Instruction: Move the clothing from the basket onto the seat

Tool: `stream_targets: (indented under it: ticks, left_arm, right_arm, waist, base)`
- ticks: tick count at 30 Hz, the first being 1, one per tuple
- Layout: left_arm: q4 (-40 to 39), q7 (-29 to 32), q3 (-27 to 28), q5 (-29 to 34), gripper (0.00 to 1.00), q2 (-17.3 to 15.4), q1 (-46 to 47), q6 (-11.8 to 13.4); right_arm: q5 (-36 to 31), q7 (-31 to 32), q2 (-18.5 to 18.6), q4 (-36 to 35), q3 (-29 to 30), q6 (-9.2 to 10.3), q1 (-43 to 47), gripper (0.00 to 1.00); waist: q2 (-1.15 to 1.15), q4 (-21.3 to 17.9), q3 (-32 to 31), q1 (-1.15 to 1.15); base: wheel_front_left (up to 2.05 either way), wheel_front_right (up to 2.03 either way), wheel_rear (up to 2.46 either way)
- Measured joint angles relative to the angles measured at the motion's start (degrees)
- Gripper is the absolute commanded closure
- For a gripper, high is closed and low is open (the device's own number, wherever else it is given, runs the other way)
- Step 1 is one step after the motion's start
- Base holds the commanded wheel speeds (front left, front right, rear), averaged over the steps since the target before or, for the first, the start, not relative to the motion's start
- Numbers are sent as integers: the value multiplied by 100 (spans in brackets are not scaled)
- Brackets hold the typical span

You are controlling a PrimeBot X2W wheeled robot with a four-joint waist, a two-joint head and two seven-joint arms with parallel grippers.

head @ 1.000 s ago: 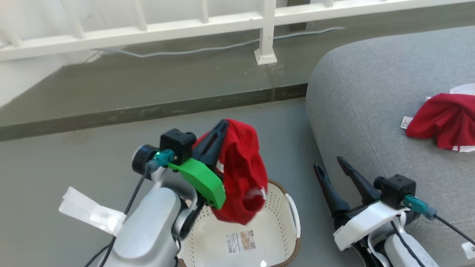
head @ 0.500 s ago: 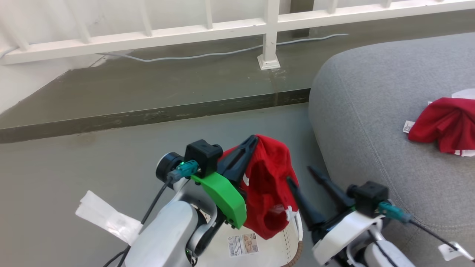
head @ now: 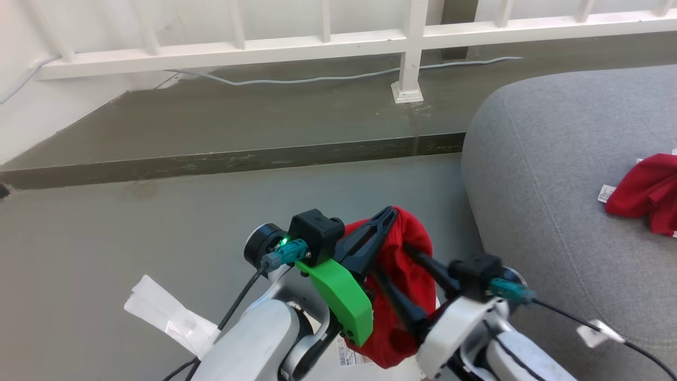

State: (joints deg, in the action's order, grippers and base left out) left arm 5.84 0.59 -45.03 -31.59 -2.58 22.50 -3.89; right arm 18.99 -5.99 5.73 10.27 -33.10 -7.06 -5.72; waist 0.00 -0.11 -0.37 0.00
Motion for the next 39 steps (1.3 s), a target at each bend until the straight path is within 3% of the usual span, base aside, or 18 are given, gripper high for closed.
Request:
stream_targets:
  ticks: [6, 7, 8, 9, 21, 22, 23, 24, 31, 39]
  left_arm:
    - [-188, 167, -94, 0, 100, -8, -30, 41]
    - [-230, 193, -114, 0, 100, -9, -33, 45]
    - [-267, 214, -126, 0, 100, -9, -34, 45]
    - [-287, 224, -133, 0, 100, -9, -35, 46]
    - [-495, 400, -140, 3, 100, -58, -138, 168]
    - [-505, 434, -141, 10, 72, -73, -138, 192]
    - [-528, 450, -138, 10, 25, -93, -141, 209]
    - [-554, 450, -135, 10, 0, -115, -145, 233]
    - [-693, 499, -97, 81, 0, -230, -168, 371]
    - [-892, 492, -77, 164, 0, -323, -215, 453]
  right_arm:
    - [85, -2, -58, 368, -376, 0, -344, 0]
    - [109, -2, -64, 421, -402, 0, -389, 41]
    - [131, -11, -76, 469, -416, 0, -436, 67]
    - [159, -22, -86, 506, -428, 0, -476, 100]
    - [533, -205, -140, 936, -617, 0, -717, 100]
    - [554, -210, -141, 970, -630, 0, -727, 100]
    - [579, -212, -140, 995, -649, 0, -746, 100]
    - [587, -227, -142, 1025, -666, 0, -786, 100]
    - [630, -386, -144, 1224, -576, 0, -1028, 100]
    - [682, -557, 112, 1463, -89, 0, -1301, 100]
  waist:
    - [0, 47, 19, 0]
    - [0, 52, 22, 0]
    - [0, 56, 25, 0]
    - [0, 60, 28, 0]
    - [0, 68, 50, 0]
    - [0, 63, 53, 0]
    - [0, 56, 59, 0]
    - [0, 44, 66, 0]
    - [0, -70, 118, 0]
    - [0, -261, 158, 0]
  base:
    - [0, 0, 0]
    - [0, 0, 0]
    - [0, 0, 0]
    - [0, 0, 0]
    - [0, 0, 0]
    - [0, 0, 0]
    - [0, 0, 0]
    - [0, 0, 0]
    - [0, 0, 0]
    - [0, 0, 0]
